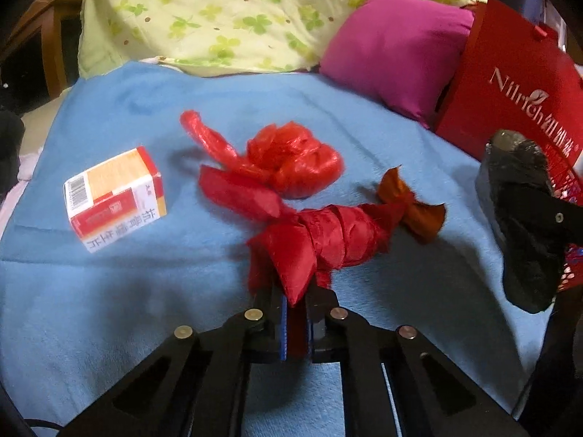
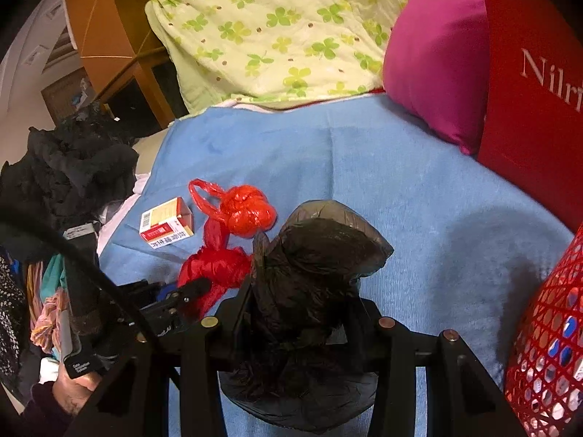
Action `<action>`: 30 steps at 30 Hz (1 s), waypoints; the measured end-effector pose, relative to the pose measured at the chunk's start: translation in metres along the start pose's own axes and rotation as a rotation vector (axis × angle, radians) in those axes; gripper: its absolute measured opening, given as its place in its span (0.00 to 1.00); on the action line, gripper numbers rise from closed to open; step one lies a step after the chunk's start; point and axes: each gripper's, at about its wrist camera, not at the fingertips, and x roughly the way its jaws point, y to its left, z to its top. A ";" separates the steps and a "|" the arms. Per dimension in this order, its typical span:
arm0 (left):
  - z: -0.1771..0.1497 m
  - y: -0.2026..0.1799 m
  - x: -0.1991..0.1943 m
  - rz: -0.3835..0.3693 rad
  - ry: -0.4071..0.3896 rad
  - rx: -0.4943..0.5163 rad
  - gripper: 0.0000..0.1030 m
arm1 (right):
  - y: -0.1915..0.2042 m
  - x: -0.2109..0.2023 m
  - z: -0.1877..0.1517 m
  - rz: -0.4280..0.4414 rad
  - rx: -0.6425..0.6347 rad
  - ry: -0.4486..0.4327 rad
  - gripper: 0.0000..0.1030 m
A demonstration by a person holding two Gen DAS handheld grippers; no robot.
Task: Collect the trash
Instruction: 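Carry the red bag and black bag over the red basket and open both tools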
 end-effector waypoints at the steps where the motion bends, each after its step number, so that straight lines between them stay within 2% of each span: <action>1: -0.001 0.001 -0.005 -0.014 -0.008 -0.011 0.07 | 0.001 -0.002 0.000 0.000 -0.005 -0.009 0.45; 8: -0.015 -0.002 -0.045 -0.028 -0.079 -0.038 0.07 | 0.010 -0.021 0.002 0.029 -0.044 -0.067 0.45; 12: -0.025 -0.018 -0.068 0.028 -0.143 -0.025 0.07 | 0.016 -0.039 0.002 0.046 -0.077 -0.112 0.45; 14: -0.033 -0.023 -0.083 -0.012 -0.169 -0.064 0.07 | 0.018 -0.055 0.002 0.067 -0.090 -0.151 0.45; 17: -0.037 -0.039 -0.099 -0.019 -0.183 -0.059 0.07 | 0.018 -0.078 0.003 0.091 -0.098 -0.215 0.45; 24: -0.001 -0.079 -0.142 -0.034 -0.279 -0.008 0.07 | -0.005 -0.125 0.004 0.109 -0.049 -0.326 0.45; 30: 0.028 -0.125 -0.157 -0.103 -0.312 0.047 0.07 | -0.054 -0.162 0.005 0.074 0.079 -0.418 0.45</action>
